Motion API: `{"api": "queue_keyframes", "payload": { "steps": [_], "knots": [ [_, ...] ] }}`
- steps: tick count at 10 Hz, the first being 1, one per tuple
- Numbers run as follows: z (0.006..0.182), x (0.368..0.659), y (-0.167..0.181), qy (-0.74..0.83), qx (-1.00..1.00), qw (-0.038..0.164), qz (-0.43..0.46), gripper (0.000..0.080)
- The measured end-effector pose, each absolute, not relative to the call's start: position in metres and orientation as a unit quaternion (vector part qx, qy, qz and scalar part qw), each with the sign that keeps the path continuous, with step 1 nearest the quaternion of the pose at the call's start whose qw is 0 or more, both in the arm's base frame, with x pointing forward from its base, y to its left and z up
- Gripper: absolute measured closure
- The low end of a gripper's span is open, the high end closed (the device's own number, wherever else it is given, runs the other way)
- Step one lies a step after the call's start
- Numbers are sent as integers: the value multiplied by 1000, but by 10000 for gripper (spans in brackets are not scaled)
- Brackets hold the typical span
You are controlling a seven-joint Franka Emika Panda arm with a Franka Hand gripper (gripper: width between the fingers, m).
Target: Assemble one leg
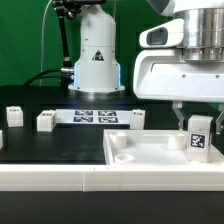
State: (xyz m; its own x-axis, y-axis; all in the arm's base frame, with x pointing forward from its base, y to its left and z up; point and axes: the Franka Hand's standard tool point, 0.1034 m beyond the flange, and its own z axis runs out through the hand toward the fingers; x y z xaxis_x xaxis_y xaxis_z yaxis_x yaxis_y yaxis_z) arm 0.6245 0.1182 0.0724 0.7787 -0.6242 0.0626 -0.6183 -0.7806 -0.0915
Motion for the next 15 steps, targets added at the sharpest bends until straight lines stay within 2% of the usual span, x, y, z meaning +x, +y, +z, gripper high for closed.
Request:
{"api": "queue_keyframes", "payload": {
  "steps": [4, 8, 9, 10, 11, 12, 15],
  "knots": [
    [73, 622, 121, 501, -864, 28, -41, 509],
    [72, 622, 120, 556, -830, 38, -36, 509],
    [72, 621, 120, 551, -833, 37, -36, 433],
    [72, 621, 121, 539, -840, 37, -37, 433],
    [71, 621, 123, 537, -842, 36, -36, 240],
    [71, 621, 122, 506, -861, 35, -37, 178],
    [71, 621, 122, 369, -928, 29, -43, 151]
  ]
}}
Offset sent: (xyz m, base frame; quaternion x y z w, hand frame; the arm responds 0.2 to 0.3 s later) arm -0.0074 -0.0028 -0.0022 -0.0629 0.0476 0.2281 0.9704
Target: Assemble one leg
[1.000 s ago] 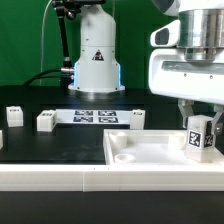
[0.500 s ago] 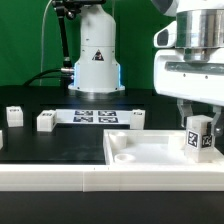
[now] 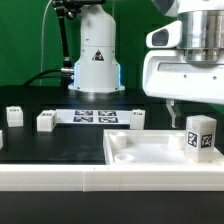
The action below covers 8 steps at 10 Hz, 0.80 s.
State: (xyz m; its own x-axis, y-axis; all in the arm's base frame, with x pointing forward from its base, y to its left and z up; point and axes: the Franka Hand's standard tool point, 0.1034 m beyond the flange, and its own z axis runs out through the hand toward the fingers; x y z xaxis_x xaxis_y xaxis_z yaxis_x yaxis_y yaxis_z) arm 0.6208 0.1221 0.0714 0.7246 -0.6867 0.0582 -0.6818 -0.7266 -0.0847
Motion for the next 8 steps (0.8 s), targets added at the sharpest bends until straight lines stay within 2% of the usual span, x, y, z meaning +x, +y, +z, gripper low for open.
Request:
{"api": "queue_keyframes", "payload": {
  "steps": [8],
  "knots": [
    [73, 623, 120, -55, -997, 4, -52, 150]
  ]
}}
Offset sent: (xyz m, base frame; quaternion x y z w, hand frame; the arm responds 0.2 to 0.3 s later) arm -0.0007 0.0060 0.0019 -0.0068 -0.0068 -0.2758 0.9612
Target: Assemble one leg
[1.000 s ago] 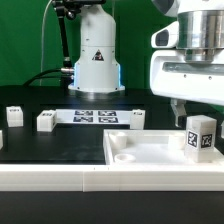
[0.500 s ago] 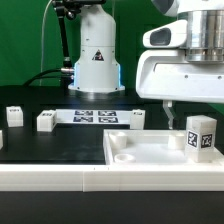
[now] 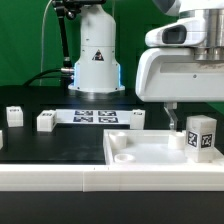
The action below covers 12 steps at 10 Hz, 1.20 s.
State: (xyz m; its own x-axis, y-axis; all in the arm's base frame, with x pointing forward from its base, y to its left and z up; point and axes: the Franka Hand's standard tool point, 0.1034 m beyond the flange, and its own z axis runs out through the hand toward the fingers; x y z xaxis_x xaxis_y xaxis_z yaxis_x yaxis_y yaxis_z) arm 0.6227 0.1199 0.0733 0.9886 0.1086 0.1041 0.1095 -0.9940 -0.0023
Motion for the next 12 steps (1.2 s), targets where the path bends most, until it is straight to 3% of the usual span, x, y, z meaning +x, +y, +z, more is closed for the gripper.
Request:
{"api": "queue_keyframes", "payload": {
  "steps": [3, 5, 6, 9, 12],
  "knots": [
    [73, 623, 118, -117, -992, -1, -52, 150],
    [73, 623, 118, -115, -992, -1, -52, 416],
    [73, 623, 118, -115, -992, -1, -52, 509],
    [73, 623, 118, -108, -993, 0, -52, 508],
    [73, 622, 121, 69, -996, 9, -51, 508]
  ]
}}
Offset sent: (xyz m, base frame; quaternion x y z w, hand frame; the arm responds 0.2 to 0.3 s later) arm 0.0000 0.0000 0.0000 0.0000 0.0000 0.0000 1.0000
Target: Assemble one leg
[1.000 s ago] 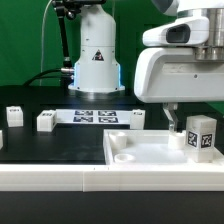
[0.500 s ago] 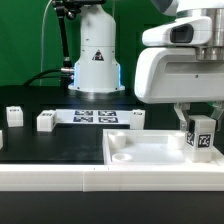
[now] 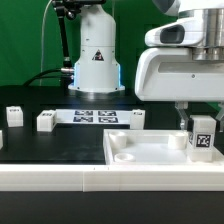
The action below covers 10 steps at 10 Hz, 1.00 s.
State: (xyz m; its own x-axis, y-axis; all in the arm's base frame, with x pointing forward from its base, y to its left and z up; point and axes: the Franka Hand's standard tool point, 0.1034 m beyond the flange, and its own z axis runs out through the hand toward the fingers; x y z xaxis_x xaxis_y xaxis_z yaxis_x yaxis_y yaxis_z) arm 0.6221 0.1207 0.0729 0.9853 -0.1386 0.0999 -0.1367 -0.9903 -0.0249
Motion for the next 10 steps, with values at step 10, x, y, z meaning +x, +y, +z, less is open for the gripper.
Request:
{"api": "queue_keyframes", "payload": {
  "steps": [10],
  "knots": [
    [72, 619, 96, 319, -946, -4, -54, 379]
  ]
}}
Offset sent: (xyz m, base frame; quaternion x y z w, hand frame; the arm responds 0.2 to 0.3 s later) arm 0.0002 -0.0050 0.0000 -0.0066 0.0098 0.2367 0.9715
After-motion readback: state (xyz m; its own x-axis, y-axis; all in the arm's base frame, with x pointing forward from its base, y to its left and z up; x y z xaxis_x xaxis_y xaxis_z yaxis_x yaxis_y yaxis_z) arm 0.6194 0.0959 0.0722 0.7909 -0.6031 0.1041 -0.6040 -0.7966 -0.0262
